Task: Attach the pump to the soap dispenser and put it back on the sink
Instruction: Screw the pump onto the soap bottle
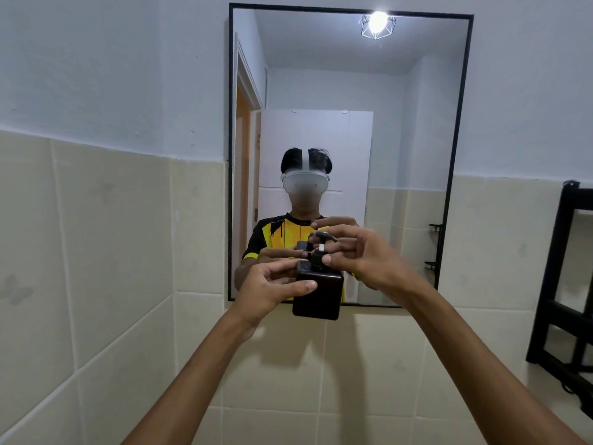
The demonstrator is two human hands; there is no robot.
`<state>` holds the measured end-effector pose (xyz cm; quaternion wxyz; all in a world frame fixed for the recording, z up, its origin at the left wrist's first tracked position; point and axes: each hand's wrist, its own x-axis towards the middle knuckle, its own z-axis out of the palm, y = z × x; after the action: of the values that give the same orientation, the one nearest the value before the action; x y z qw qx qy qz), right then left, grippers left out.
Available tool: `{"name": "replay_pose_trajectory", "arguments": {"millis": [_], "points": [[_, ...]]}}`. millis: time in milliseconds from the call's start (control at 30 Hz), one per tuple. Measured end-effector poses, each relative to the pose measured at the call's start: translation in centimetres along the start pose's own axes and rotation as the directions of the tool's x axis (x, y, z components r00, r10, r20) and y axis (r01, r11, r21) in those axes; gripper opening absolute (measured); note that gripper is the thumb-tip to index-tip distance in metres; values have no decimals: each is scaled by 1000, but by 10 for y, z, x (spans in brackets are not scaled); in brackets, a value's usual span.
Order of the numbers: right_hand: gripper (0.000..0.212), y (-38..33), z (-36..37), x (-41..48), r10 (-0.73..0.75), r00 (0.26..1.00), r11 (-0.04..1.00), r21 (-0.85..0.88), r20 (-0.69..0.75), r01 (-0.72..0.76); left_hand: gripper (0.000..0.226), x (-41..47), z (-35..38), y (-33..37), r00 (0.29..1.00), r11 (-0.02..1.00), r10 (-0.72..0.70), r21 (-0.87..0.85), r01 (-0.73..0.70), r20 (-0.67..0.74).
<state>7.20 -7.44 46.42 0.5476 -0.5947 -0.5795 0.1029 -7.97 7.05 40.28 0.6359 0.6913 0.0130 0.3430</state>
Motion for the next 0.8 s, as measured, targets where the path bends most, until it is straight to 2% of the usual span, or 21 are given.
{"name": "replay_pose_trajectory", "arguments": {"millis": [100, 400, 500, 667, 800], "points": [[38, 3, 3, 3, 0, 999, 1000, -18, -39, -1, 50, 1, 1, -2, 1000, 1000, -6, -1, 6, -14], [35, -3, -8, 2, -3, 995, 1000, 30, 99, 1, 40, 4, 4, -1, 999, 1000, -2, -22, 3, 38], [34, 2, -10, 2, -14, 992, 998, 65, 128, 5, 45, 4, 5, -1, 999, 1000, 1, -18, 0, 53], [34, 6, -9, 3, 24, 993, 996, 84, 114, -34, 43, 6, 4, -5, 999, 1000, -13, 13, 13, 35], [28, 11, -6, 4, 49, 998, 998, 42, 39, -50, 47, 6, 2, -10, 1000, 999, -11, 31, 11, 9]]}}
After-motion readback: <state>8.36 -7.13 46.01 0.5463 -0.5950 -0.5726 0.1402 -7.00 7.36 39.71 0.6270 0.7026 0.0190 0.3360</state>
